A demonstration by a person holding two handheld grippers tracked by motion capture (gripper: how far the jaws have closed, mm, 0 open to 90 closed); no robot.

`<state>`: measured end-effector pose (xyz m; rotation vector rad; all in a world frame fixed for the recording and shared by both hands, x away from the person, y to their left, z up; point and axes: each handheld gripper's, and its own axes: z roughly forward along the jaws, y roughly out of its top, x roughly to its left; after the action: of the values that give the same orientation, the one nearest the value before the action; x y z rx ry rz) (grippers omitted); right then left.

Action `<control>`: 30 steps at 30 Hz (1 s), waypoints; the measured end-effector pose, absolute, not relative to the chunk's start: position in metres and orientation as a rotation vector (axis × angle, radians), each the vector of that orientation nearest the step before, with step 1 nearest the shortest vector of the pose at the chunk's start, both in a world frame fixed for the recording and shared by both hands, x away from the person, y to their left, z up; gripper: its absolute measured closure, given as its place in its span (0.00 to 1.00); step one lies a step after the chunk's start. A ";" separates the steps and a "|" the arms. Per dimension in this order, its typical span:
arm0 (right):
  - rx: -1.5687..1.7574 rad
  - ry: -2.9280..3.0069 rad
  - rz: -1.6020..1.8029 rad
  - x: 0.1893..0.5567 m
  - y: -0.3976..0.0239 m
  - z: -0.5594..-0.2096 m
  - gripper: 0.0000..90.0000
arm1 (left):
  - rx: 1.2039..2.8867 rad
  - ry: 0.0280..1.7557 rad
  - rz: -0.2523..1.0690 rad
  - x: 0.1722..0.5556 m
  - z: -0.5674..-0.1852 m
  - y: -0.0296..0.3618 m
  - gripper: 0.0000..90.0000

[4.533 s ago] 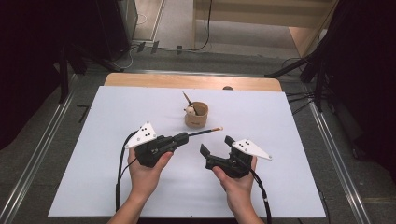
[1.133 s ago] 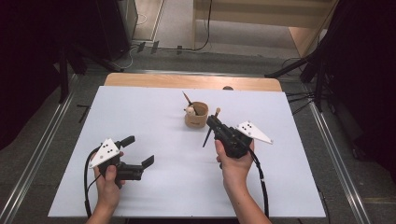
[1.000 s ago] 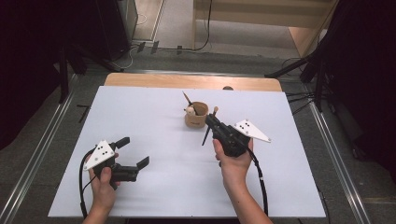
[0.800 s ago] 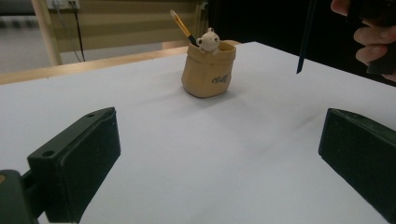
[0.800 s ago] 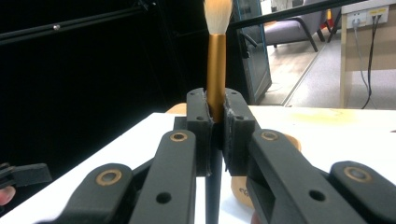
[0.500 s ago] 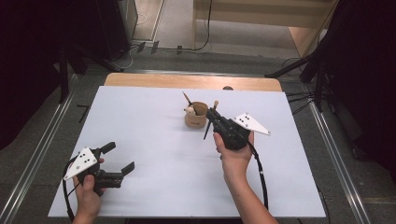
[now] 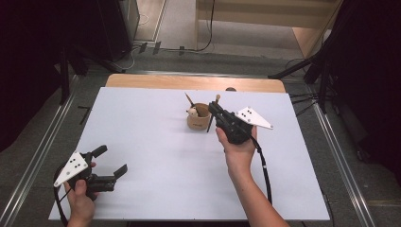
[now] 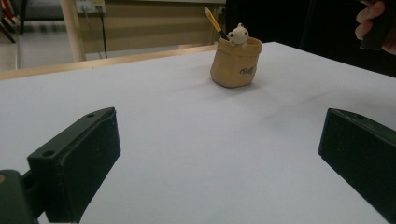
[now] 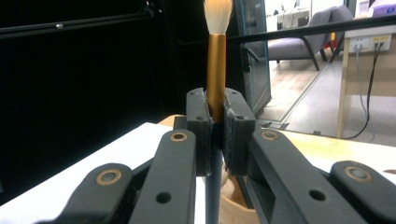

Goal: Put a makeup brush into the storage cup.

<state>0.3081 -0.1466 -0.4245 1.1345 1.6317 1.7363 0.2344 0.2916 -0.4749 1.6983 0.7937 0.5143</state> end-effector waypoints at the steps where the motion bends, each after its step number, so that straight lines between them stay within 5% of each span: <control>1: 1.130 1.627 1.736 0.309 -0.147 -0.424 0.94 | 1.696 0.801 0.516 0.234 -0.475 0.293 0.00; 30: 1.127 1.580 1.693 0.349 -0.149 -0.419 0.94 | 1.672 0.839 0.525 0.232 -0.479 0.313 0.00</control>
<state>0.3485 -0.1489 -0.4190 1.1273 1.5797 1.6930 0.2317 0.3131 -0.4786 1.6721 0.8392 0.5248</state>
